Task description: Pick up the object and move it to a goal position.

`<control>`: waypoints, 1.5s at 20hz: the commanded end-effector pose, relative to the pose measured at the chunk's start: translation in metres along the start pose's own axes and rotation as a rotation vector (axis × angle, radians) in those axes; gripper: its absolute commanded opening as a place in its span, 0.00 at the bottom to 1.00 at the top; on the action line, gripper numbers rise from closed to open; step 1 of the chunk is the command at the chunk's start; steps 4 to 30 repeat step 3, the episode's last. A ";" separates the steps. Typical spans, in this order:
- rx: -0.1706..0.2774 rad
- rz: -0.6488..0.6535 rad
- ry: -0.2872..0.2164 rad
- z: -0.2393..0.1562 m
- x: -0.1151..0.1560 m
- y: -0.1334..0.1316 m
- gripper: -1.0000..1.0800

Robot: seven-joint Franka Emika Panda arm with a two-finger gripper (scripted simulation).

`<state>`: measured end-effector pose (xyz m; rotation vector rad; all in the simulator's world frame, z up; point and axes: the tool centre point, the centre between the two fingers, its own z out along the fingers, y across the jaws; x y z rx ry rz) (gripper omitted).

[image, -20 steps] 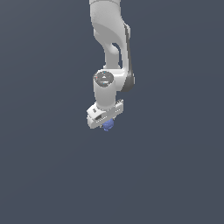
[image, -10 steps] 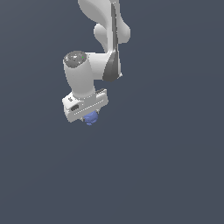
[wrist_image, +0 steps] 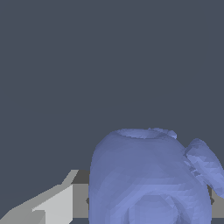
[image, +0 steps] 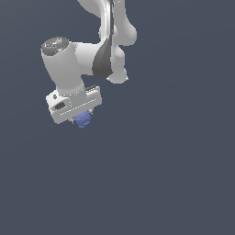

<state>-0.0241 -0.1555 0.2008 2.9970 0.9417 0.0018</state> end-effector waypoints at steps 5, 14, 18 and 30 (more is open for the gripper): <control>0.001 -0.001 -0.001 -0.005 -0.001 0.005 0.00; 0.001 -0.001 -0.001 -0.005 -0.001 0.005 0.00; 0.001 -0.001 -0.001 -0.005 -0.001 0.005 0.00; 0.001 -0.001 -0.001 -0.005 -0.001 0.005 0.00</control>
